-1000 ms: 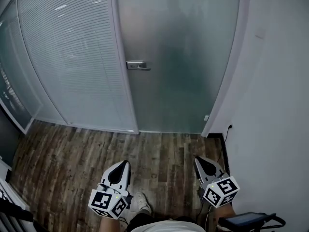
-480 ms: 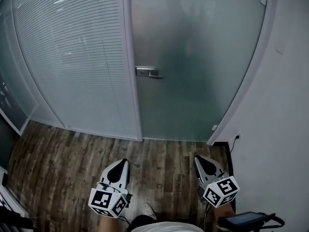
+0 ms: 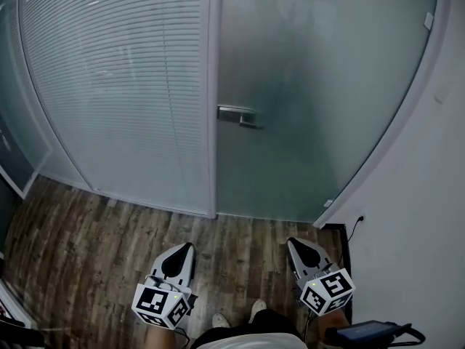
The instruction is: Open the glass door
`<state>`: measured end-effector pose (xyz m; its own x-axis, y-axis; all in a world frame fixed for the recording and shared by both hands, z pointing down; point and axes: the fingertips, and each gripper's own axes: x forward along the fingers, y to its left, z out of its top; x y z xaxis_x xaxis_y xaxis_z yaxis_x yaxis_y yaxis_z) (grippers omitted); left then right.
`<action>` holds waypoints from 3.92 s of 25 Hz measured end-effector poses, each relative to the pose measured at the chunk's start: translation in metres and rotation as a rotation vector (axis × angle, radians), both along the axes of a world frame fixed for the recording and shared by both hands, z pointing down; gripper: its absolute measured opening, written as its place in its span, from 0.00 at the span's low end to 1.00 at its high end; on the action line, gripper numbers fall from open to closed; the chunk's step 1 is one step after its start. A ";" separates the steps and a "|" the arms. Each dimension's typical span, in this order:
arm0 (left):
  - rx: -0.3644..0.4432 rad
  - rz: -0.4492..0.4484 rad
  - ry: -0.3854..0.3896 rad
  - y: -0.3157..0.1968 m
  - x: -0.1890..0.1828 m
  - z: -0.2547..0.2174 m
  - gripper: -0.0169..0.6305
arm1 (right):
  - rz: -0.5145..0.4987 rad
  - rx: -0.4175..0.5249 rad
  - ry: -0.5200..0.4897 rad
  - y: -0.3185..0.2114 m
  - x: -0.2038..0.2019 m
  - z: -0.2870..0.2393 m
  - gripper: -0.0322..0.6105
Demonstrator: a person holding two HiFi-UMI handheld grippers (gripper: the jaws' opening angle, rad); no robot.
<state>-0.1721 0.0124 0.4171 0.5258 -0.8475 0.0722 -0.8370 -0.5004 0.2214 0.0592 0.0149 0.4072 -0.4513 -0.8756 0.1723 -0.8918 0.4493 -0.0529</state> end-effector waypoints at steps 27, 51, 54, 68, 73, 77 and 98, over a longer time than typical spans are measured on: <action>0.033 -0.073 -0.101 -0.260 0.158 -0.048 0.03 | -0.082 0.043 -0.110 -0.297 0.158 -0.029 0.05; 0.070 0.139 -0.120 -0.409 0.108 -0.021 0.02 | 0.096 0.059 0.013 -0.400 0.099 -0.018 0.05; 0.056 0.151 -0.101 -0.419 0.095 -0.015 0.03 | 0.106 0.045 0.032 -0.405 0.085 -0.017 0.05; 0.045 0.118 -0.088 -0.422 0.112 -0.017 0.03 | 0.024 0.004 0.017 -0.414 0.092 -0.005 0.05; 0.040 0.102 -0.091 -0.424 0.110 -0.014 0.03 | -0.037 -0.040 0.031 -0.426 0.080 0.010 0.10; 0.031 0.094 -0.099 -0.423 0.106 -0.006 0.03 | -0.108 -0.078 0.084 -0.441 0.064 0.033 0.19; -0.018 0.059 -0.115 -0.412 0.090 0.002 0.03 | -0.323 -0.219 0.471 -0.495 0.030 0.097 0.31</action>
<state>-0.0822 -0.4000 0.4190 0.5619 -0.8135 0.1499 -0.8267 -0.5463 0.1347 0.0893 -0.4800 0.5039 -0.5198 -0.6288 0.5783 -0.6619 0.7244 0.1927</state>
